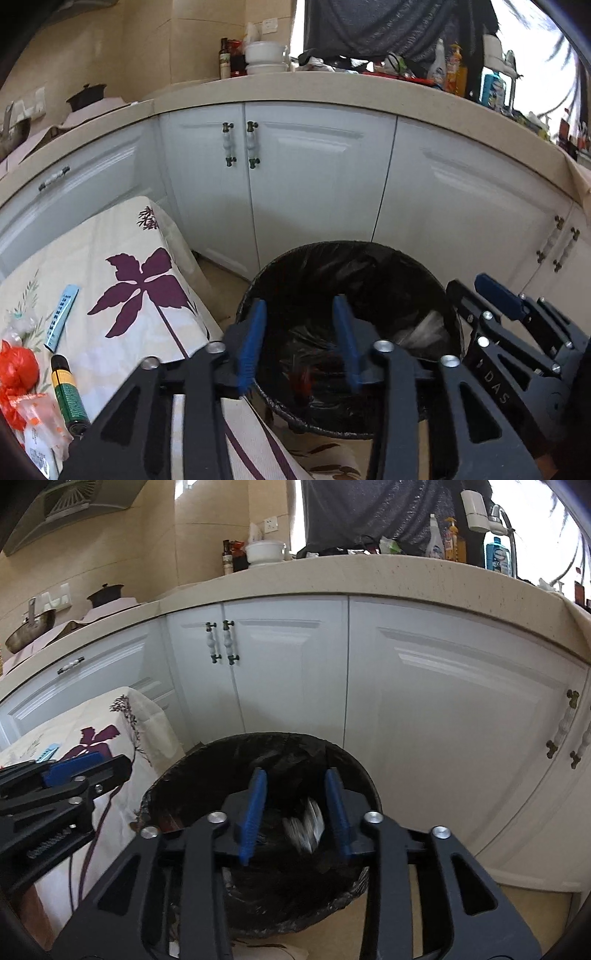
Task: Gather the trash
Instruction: 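Carry the can and foil over the black bin and open both grippers, then move both open grippers back over the trash on the table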
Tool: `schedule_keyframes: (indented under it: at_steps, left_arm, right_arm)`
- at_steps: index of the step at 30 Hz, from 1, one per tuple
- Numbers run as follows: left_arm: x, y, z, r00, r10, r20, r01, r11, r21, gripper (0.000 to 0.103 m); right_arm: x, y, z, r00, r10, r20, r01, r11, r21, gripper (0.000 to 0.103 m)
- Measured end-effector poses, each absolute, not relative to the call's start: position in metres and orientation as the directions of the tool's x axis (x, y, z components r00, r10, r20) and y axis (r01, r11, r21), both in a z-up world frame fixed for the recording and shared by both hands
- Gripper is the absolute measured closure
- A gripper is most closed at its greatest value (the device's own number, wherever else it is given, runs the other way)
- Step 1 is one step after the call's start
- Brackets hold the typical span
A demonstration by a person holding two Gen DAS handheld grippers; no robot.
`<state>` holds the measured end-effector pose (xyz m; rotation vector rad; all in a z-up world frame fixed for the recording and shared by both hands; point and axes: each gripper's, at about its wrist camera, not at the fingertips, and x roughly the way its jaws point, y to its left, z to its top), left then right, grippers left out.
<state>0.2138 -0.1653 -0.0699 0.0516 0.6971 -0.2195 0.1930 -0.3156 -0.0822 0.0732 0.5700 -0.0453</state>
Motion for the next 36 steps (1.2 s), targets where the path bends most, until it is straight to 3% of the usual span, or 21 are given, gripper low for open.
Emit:
schedule_keyframes:
  at_steps: [3,19,36]
  left_arm:
    - [0.212,-0.163,-0.066,0.762,-0.171,-0.625,0.207,0.978,-0.015,0.052]
    - [0.178,-0.124,-0.049,0.805,-0.124,-0.58,0.142,0.99,-0.014,0.052]
    - [0.093,0.017,-0.04,0.812,0.13,-0.568,-0.154,0.988,0.006,0.047]
  right_arm:
    - [0.192,-0.314,-0.082,0.843,-0.023,-0.538,0.065,0.996,0.06,0.063]
    - [0.165,-0.289,-0.066,0.856,-0.004,-0.516,0.037,0.998,0.054,0.055]
    - [0.119,-0.134,-0.057,0.792,0.319,-0.521,-0.32,0.943,0.092,0.054]
